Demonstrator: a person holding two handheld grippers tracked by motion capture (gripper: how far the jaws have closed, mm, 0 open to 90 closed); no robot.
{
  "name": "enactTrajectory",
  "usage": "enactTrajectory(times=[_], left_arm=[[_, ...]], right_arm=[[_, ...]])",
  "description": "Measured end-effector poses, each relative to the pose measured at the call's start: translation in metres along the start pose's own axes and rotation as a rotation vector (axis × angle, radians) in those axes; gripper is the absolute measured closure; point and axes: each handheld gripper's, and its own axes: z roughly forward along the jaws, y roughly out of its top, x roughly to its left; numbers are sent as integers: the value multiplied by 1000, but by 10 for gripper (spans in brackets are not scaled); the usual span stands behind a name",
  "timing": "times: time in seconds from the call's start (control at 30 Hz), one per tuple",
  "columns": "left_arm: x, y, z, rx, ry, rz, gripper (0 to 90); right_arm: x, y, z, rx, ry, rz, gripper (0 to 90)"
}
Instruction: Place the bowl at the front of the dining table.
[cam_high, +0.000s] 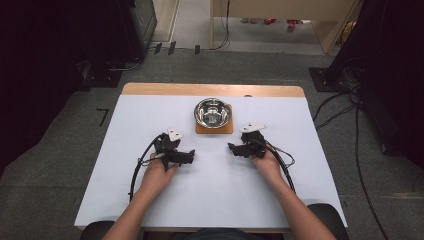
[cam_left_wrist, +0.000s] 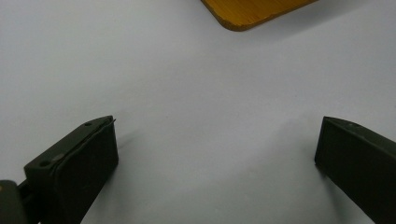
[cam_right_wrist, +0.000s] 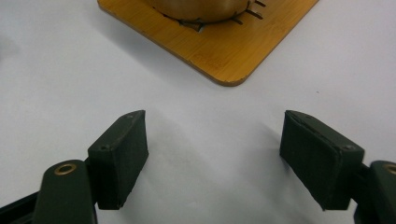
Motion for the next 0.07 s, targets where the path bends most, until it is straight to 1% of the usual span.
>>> enactTrajectory(times=[0.07], left_arm=[[0,0,0,0,0,0,0]], right_arm=[[0,0,0,1,-4,1,223]])
